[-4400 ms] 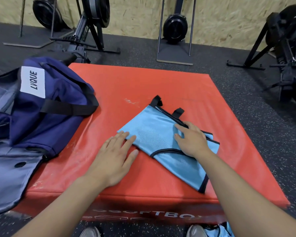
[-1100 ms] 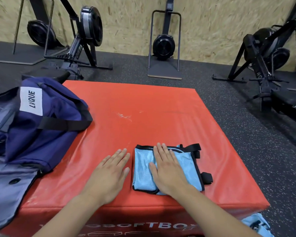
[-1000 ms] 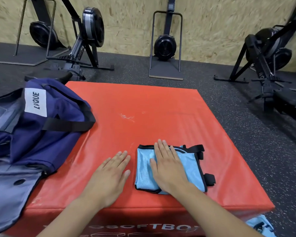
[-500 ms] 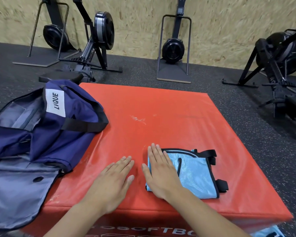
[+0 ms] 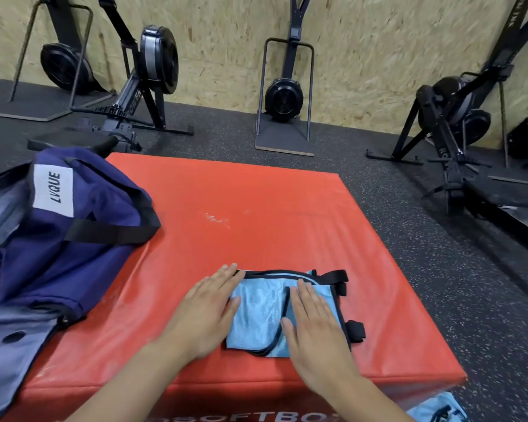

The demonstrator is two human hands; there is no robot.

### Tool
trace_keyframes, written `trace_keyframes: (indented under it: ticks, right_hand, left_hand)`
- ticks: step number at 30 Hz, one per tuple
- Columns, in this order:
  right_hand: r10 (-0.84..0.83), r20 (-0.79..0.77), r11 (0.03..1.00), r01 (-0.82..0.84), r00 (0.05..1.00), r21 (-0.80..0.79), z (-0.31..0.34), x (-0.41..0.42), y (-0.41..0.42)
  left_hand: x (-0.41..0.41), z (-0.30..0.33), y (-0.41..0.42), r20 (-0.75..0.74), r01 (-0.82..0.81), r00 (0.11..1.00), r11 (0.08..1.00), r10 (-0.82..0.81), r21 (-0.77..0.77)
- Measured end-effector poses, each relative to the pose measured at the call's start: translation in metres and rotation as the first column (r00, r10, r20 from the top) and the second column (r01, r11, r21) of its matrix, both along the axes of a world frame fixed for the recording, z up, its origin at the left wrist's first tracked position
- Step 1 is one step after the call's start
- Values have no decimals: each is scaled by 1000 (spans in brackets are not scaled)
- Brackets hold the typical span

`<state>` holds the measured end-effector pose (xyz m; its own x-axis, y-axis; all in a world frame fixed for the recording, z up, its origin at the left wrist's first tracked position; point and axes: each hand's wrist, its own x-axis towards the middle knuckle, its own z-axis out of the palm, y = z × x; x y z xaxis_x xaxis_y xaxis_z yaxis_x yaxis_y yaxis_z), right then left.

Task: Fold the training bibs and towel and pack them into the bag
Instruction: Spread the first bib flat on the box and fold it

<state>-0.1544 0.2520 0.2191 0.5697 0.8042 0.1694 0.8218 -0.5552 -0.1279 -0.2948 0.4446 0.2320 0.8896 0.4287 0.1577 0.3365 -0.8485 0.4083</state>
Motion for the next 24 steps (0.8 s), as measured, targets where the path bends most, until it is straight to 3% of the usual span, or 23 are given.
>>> trace_keyframes:
  ticks: [5, 14, 19, 24]
  right_hand:
    - [132, -77, 991, -131, 988, 24, -18, 19, -19]
    - [436, 15, 899, -435, 900, -38, -6, 94, 12]
    - [475, 5, 880, -475, 880, -26, 10, 95, -9]
    - [478, -152, 878, -476, 865, 50, 24, 69, -68]
  left_hand:
    - [35, -10, 7, -19, 46, 999, 999, -47, -29]
    - [26, -18, 26, 10, 45, 999, 997, -44, -64]
    - [-3, -15, 24, 5, 56, 998, 998, -56, -32]
    - [-39, -11, -2, -1, 104, 995, 994, -104, -18]
